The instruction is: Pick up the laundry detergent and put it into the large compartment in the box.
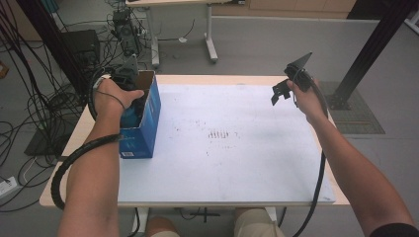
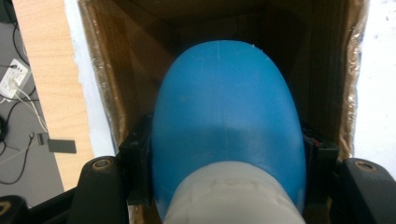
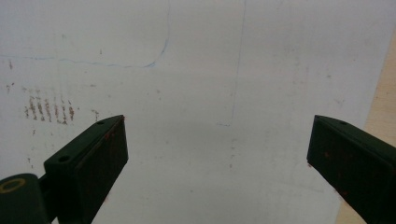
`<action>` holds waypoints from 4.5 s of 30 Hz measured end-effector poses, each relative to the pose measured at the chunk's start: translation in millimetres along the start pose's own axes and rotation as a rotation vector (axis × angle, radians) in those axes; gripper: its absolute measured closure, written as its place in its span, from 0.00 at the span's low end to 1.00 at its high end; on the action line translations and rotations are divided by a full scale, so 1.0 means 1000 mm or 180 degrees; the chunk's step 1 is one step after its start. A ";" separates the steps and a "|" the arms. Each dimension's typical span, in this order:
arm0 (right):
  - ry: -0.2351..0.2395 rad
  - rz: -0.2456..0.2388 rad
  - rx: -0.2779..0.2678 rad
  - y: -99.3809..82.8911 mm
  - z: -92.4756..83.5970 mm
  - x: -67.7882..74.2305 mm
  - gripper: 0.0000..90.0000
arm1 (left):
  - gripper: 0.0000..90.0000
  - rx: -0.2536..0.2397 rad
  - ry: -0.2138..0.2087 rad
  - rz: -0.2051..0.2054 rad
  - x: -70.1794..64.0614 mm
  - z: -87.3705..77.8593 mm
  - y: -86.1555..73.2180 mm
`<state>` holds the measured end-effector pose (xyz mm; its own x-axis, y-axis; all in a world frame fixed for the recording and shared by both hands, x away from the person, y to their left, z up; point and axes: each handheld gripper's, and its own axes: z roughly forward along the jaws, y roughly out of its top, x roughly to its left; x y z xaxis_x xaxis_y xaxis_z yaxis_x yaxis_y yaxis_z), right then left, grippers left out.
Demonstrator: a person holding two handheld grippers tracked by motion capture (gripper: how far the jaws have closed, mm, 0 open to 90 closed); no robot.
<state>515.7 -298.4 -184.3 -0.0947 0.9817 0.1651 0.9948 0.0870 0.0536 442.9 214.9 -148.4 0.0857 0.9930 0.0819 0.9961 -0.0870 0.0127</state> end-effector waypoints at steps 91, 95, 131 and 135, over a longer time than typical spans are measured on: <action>0.0025 0.0051 -0.0013 -0.003 -0.001 -0.008 0.06 | 0.41 -0.0113 -0.0017 -0.0028 0.002 0.014 -0.006; 0.0022 0.0058 -0.0007 -0.003 -0.001 -0.007 0.06 | 0.41 -0.0122 -0.0014 -0.0030 0.001 0.015 -0.006; 0.0012 0.0051 -0.0011 -0.003 -0.001 -0.006 0.06 | 0.41 -0.0137 -0.0029 -0.0043 0.004 0.015 -0.008; 0.0012 0.0038 -0.0008 -0.002 0.000 -0.005 0.06 | 0.41 -0.0139 -0.0033 -0.0046 0.004 0.015 -0.008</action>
<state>513.8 -303.1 -184.9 -0.0830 0.9820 0.1694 0.9957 0.0749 0.0540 436.0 221.1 -162.9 0.0716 0.9949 0.0711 0.9955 -0.0758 0.0572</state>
